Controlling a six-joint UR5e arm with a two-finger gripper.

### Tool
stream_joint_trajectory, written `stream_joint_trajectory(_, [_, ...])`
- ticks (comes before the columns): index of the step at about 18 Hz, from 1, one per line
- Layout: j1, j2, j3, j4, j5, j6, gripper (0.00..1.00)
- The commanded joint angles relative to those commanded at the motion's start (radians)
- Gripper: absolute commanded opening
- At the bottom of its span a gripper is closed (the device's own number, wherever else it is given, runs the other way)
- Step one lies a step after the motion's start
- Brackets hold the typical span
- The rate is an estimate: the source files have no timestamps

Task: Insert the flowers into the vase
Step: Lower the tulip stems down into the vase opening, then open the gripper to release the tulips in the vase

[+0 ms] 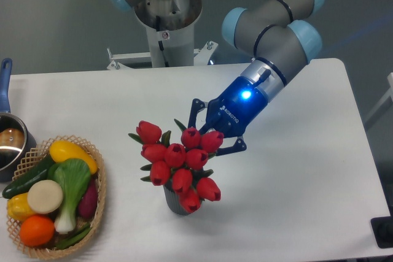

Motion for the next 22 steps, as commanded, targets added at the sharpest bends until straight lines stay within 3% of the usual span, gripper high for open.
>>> stream_joint_trajectory(4, [0.0, -0.009, -0.017, 0.0, -0.002, 0.028, 0.01])
stream_joint_trajectory(9, [0.0, -0.031, -0.049, 0.002, -0.002, 0.083, 0.18])
stream_joint_trajectory(16, [0.006, -0.029, -0.089, 0.005, 0.012, 0.101, 0.26])
stream_joint_trajectory(18, [0.009, -0.029, -0.091, 0.003, 0.021, 0.101, 0.39])
stream_joint_trajectory(22, [0.026, -0.026, -0.107, 0.003, 0.023, 0.098, 0.79])
